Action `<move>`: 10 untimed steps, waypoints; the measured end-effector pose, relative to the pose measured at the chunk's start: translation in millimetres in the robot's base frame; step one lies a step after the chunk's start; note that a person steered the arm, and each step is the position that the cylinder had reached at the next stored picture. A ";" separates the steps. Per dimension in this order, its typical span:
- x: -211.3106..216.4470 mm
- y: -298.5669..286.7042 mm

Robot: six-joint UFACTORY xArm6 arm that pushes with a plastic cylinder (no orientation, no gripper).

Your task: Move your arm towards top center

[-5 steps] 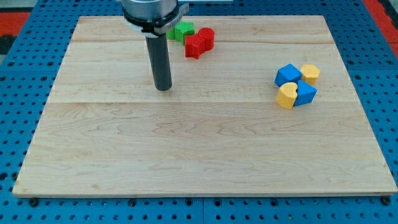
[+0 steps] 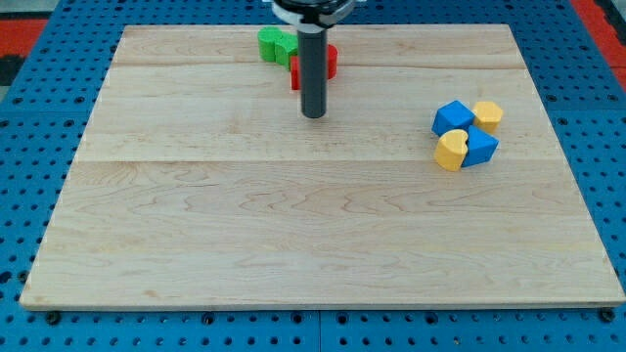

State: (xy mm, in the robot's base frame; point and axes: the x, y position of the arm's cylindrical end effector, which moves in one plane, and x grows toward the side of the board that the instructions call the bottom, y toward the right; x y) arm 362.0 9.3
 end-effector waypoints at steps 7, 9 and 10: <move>-22.3 79.4; -22.4 79.7; -37.8 79.6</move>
State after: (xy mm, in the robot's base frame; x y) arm 324.2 88.9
